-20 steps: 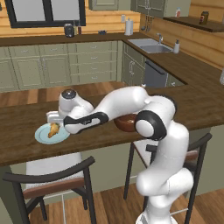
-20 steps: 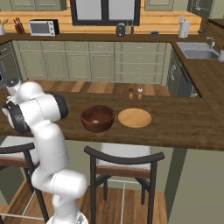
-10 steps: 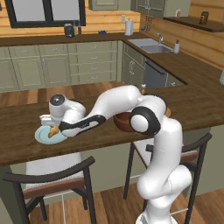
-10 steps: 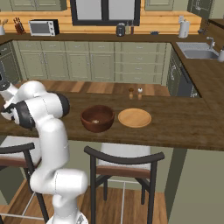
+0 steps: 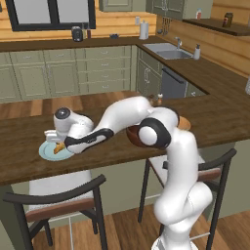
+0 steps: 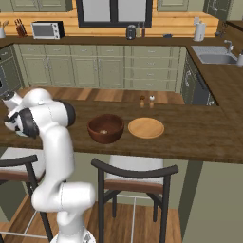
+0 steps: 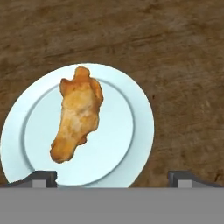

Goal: Pick the chicken drumstick and mushroom from their plates and place them in the bowl. Then put the bowl in the fridge.

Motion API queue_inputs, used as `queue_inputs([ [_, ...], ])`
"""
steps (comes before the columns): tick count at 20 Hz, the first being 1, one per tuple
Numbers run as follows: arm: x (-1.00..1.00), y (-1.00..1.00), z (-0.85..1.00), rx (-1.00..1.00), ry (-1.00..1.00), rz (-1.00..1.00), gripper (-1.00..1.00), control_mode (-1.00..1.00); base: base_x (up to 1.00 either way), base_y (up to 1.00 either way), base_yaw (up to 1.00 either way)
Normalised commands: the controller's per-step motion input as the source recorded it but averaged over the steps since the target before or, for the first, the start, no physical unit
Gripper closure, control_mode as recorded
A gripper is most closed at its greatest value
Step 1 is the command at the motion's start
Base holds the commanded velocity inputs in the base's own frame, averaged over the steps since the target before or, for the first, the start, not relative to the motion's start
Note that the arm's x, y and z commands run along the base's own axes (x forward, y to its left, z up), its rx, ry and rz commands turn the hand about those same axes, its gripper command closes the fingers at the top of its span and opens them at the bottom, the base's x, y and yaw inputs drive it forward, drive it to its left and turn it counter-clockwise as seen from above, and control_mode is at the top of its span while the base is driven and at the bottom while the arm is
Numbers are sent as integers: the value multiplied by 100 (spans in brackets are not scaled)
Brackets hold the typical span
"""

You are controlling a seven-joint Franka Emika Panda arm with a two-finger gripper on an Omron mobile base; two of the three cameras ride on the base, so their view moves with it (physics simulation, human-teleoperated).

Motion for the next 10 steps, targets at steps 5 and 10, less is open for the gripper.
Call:
queue_inputs([
  [5, 51, 3, -9, 0, 2, 0, -100, -100, 0, 0, 0],
  [10, 33, 18, -13, 0, 11, 0, -100, -100, 0, 0, 0],
])
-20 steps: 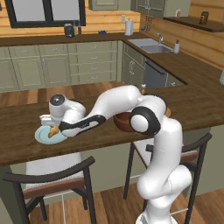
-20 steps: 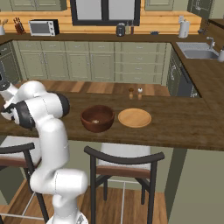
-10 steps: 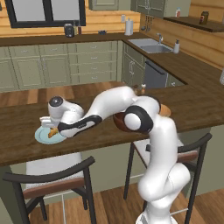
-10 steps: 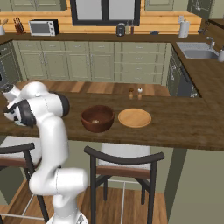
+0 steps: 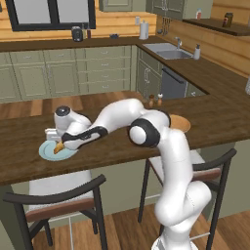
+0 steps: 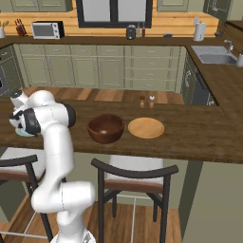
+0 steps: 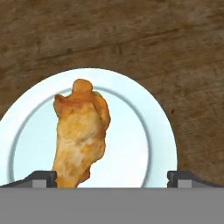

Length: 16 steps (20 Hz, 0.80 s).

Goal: Pick the chicken drumstick and mushroom from their plates and place them in the bowl. Then put the bowl in the fridge.

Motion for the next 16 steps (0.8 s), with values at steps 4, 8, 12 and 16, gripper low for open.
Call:
queue_inputs([
  [4, 23, 14, -23, 0, 15, 0, -100, -100, 0, 0, 0],
  [8, 30, 1, -15, 0, 8, 0, -100, -100, 0, 0, 0],
  [12, 15, 15, -13, 0, 5, 0, -100, -100, 0, 0, 0],
  [16, 0, 35, -22, 0, 6, 0, -100, -100, 0, 0, 0],
])
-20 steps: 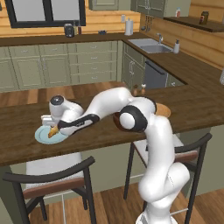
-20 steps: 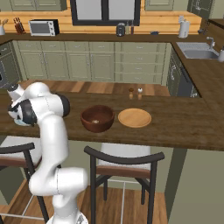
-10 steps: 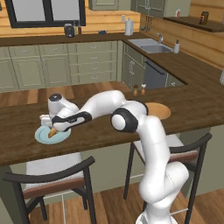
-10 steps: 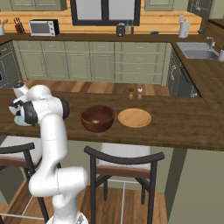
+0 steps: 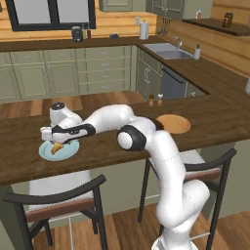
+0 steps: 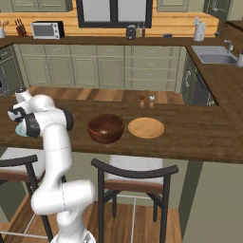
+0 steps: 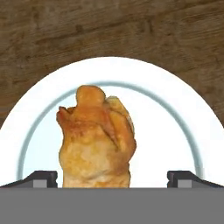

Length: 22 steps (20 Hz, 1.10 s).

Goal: Pick the chicken drumstick and mushroom from their plates and place them in the bowl. Then put the bowl in the fridge.

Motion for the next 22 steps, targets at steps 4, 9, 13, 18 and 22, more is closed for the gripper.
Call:
queue_inputs([
  [4, 0, 18, -16, 0, 4, 0, -100, -100, 0, 0, 0],
  [9, 8, 0, -36, 0, 2, 0, -100, -100, 0, 0, 0],
  [13, 15, 0, -36, 0, 1, 0, -100, -100, 0, 0, 0],
  [18, -4, -6, -17, 0, 0, 0, 100, -100, 0, 0, 0],
  [22, -40, -46, -1, 0, 0, 0, 100, -100, 0, 0, 0],
])
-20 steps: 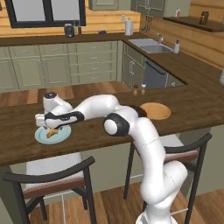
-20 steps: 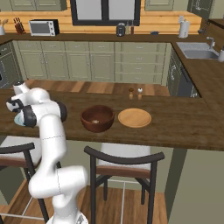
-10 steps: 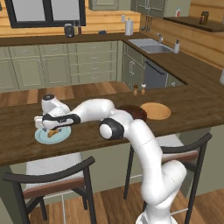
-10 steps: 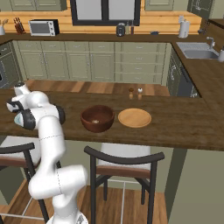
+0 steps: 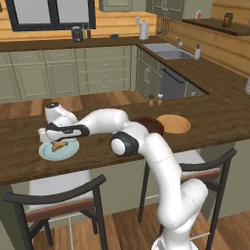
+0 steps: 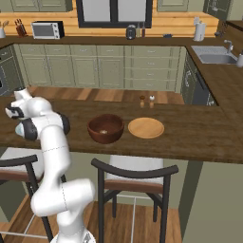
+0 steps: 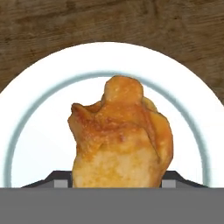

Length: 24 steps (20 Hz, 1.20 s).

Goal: Pick the chicken drumstick and mushroom from their plates and place them in the bowl. Then put the bowl in the fridge.

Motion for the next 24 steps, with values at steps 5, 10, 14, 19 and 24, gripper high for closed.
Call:
queue_inputs([
  [5, -54, -93, 54, 1, 0, 0, 100, -100, 0, 0, 0],
  [10, -72, -100, 57, 1, 0, 0, 100, -100, 0, 0, 0],
  [14, -71, -100, 60, 0, 0, 0, 100, -100, 0, 0, 0],
  [19, -70, -100, 53, 0, 0, 0, 100, -100, 0, 0, 0],
  [24, -18, -100, 53, 0, 0, 0, 100, -100, 0, 0, 0],
])
